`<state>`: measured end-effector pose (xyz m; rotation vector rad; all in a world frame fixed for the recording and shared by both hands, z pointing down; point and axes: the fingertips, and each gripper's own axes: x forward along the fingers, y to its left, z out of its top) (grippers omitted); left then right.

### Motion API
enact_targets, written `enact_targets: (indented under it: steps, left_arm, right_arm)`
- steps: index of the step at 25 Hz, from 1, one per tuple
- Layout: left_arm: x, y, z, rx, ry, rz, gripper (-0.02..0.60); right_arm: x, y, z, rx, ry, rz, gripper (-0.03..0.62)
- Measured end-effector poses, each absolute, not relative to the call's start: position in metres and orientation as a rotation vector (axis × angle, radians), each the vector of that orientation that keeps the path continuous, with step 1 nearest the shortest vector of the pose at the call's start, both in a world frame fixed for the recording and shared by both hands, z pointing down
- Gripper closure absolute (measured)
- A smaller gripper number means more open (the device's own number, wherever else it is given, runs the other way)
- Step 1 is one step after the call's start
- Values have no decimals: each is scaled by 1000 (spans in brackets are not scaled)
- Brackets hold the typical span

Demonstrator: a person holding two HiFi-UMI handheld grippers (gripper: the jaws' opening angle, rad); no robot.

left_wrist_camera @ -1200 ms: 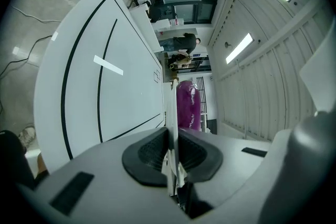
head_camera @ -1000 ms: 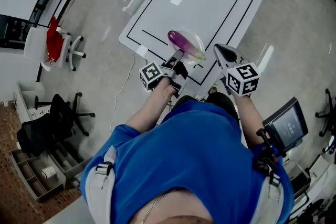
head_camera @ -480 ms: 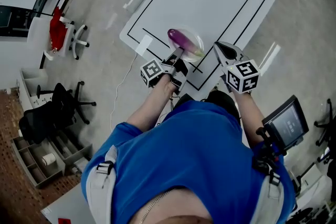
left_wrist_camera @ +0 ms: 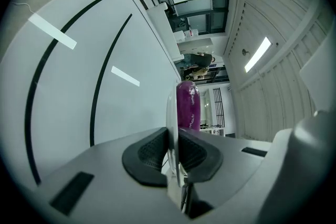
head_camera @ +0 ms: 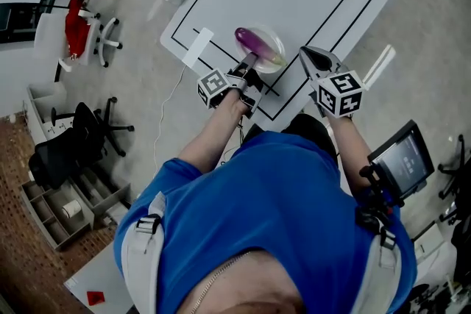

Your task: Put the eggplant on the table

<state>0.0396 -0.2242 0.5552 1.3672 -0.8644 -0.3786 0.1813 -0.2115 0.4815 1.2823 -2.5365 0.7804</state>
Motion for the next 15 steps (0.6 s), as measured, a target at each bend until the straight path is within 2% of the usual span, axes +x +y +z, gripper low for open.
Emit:
enact_targets:
  steps: [9, 15]
  left_arm:
    - [47, -275, 622, 1291, -930, -356, 549]
    - [43, -281, 628, 1311, -946, -393, 549]
  right_arm:
    - [190, -273, 545, 1185, -2518, 852, 592]
    - [185, -279, 553, 1147, -2496, 850, 592]
